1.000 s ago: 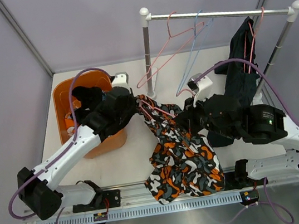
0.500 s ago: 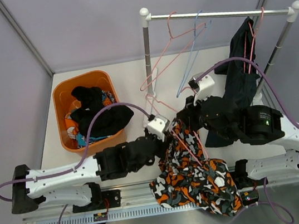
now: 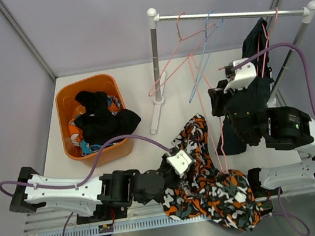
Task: Remove the shorts from the hanger
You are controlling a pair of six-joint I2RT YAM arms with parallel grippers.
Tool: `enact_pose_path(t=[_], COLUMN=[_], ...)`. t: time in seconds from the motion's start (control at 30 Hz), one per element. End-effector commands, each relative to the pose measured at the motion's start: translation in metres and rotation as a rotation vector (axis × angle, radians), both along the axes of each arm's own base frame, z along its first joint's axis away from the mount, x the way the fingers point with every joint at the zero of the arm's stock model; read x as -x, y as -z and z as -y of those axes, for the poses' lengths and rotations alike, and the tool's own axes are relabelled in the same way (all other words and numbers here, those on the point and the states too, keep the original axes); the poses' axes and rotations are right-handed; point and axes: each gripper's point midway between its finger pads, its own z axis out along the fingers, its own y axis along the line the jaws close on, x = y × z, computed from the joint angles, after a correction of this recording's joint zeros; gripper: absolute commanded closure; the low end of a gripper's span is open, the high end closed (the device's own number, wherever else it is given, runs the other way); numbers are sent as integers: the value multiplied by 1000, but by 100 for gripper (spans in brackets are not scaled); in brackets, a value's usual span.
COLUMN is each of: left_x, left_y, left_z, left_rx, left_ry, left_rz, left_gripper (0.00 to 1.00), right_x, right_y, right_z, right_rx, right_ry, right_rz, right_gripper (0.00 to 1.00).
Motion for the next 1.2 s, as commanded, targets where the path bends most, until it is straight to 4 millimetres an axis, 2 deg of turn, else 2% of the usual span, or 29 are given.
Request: enact_pose_path(t=[0.0,0.1,0.17,0.23,0.33,0.37,0.4,0.43,0.47,0.5,0.53,0.57,0.6,0.63,0.67,0.7,0.73,0.77,0.8,0.83,0.93,0.97,1.03,1.07,1.17], left_x=[16,32,27,12,-21,-41,-57,-89,-104,-116,-127,-145,-150,-147,-144,-140,-139,-126,-123,-118,-113,-117,-121,-128,-142], left_y=[-48,-52,-62,-68,-96,-105,-126,-137,-144,-185,-207,-233,-269,-320,-353,-377,-394,-427,-437,-446,-443,-433,-420,-404,-372], left_z=[9,13,11,1,-28,-40,-58,-77,-94,-114,-132,-160,-183,-218,-242,-260,-267,-298,-310,-322,-341,-331,-328,-317,-297], left_rx=[130,111,115,106,122,122,130,136,119,222,265,322,367,485,521,569,606,746,742,815,802,760,728,680,638], left_ry=[71,124,89,-8,-204,-291,-361,-466,-510,-539,-576,-660,-699,-750,-796,-830,-850,-867,-886,-909,-968,-983,-1019,-1025,-999], left_rz=[37,57,61,79,130,139,132,126,122,105,123,154,237,286,365,396,414,430,488,511,611,652,683,677,639], left_gripper=[97,95,96,99,99,99,100,100,100,100,100,100,100,100,100,100,100,100,100,100,100,99,97,96,95], right_x=[-8,-13,-13,-11,-7,-5,-2,-1,0,1,2,2,3,3,3,3,3,3,4,5,5,6,6,7,7], right_y=[-44,-45,-42,-38,-36,-35,-33,-31,-30,-27,-27,-25,-21,-18,-17,-13,-10,-8,-5,-1,8,9,12,14,18], right_z=[44,56,61,68,78,80,82,82,84,83,83,82,81,80,78,76,75,75,74,73,73,72,71,69,66], right_rx=[-76,-80,-76,-72,-94,-100,-120,-123,-129,-132,-138,-135,-126,-115,-121,-103,-100,-96,-95,-88,-86,-92,-92,-95,-96], right_ry=[195,226,239,258,259,254,242,235,233,220,217,212,204,203,195,192,187,188,182,182,181,172,165,157,149], right_rz=[125,132,122,107,99,95,88,82,78,67,63,58,45,38,29,19,10,6,-5,-10,-21,-25,-33,-40,-49], right_gripper=[100,100,100,100,100,100,100,100,100,100,100,100,100,100,100,100,100,100,100,100,100,100,100,100,100])
